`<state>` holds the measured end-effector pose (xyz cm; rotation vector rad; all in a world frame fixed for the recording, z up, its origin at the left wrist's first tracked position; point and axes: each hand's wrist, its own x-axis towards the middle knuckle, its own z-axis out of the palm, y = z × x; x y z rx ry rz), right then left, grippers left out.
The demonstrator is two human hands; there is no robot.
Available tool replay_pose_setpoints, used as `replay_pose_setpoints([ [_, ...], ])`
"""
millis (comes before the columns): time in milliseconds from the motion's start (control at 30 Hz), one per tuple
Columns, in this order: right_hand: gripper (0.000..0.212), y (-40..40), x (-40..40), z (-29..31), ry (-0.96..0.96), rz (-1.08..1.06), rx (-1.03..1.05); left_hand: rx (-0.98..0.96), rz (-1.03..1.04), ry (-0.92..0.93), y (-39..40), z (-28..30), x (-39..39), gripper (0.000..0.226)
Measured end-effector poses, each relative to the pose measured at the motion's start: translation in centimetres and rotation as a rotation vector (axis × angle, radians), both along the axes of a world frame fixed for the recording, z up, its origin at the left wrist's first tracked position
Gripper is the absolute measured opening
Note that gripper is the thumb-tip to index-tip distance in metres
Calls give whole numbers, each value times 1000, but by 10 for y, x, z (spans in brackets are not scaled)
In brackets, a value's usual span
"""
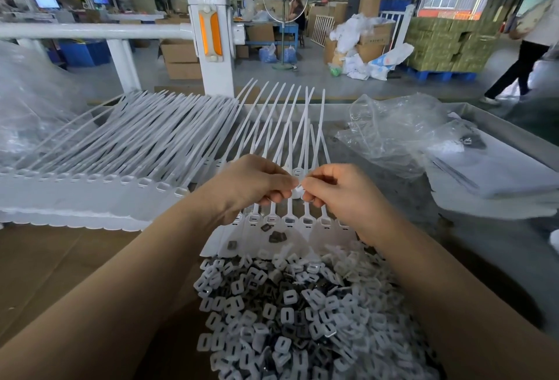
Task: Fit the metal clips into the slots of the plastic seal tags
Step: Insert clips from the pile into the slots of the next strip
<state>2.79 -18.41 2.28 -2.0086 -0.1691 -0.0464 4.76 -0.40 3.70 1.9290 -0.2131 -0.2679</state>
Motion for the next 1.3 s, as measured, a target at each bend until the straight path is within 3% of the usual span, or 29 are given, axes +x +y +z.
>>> replay_pose_setpoints([
  [167, 10, 0, 0, 0, 37, 12, -26, 95, -31, -12, 1, 1, 0, 16],
  [367, 11, -1, 1, -4, 122, 22, -119, 418, -140, -52, 3, 3, -4, 15],
  [533, 8, -2, 3, -4, 132, 35, -141, 551, -175, -61, -9, -3, -5, 15],
  [900, 7, -2, 3, -4, 145, 49, -116, 619, -222, -88, -8, -2, -1, 8],
  [1300, 9, -1, 3, -4, 145, 38, -134, 597, -251, -43, -5, -4, 1, 17],
])
